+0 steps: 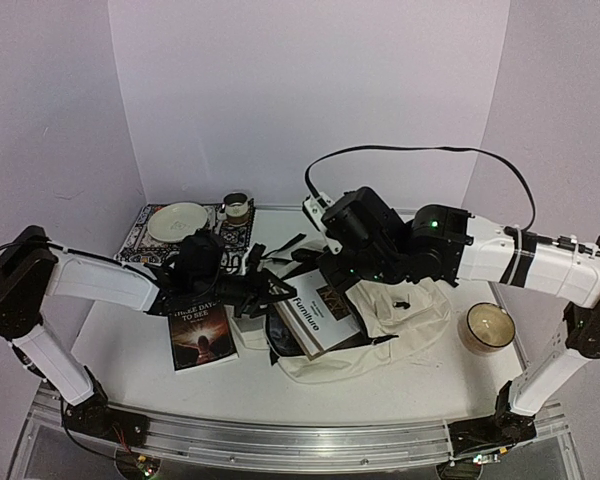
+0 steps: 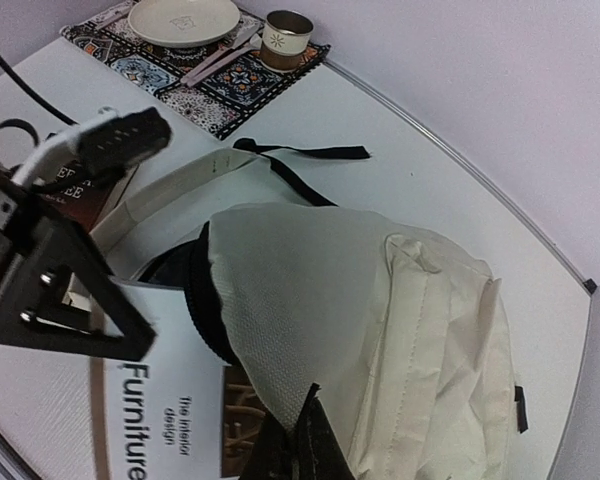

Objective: Pack the student bag
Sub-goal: Place the student bag in the largest pocket of the bag.

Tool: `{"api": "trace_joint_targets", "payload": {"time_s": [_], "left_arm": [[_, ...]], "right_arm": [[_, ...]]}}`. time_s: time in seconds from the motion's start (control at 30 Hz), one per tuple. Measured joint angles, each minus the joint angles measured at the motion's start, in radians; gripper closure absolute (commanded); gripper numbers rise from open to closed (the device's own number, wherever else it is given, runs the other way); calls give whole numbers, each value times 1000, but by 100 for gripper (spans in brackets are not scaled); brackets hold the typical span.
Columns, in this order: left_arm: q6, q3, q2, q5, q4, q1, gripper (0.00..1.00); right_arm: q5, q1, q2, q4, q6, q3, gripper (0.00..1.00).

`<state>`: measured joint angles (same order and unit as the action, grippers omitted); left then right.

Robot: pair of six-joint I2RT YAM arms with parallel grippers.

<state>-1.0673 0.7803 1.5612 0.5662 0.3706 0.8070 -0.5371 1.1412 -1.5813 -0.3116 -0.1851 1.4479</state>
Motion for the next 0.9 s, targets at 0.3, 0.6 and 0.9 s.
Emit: {"api": "trace_joint_targets", "payload": {"time_s": [0.3,0.6,0.9], "left_arm": [[-40,164,189,-117,77,93,63],[-96,216,300,-223,189,130,60],[-85,166,281,-398,258,156,51]], "right_arm": [[76,0,9,22,-22,-4,100],[108,0,9,40,-44,-27,100],[122,0,23,73,-59,-66,100]]}}
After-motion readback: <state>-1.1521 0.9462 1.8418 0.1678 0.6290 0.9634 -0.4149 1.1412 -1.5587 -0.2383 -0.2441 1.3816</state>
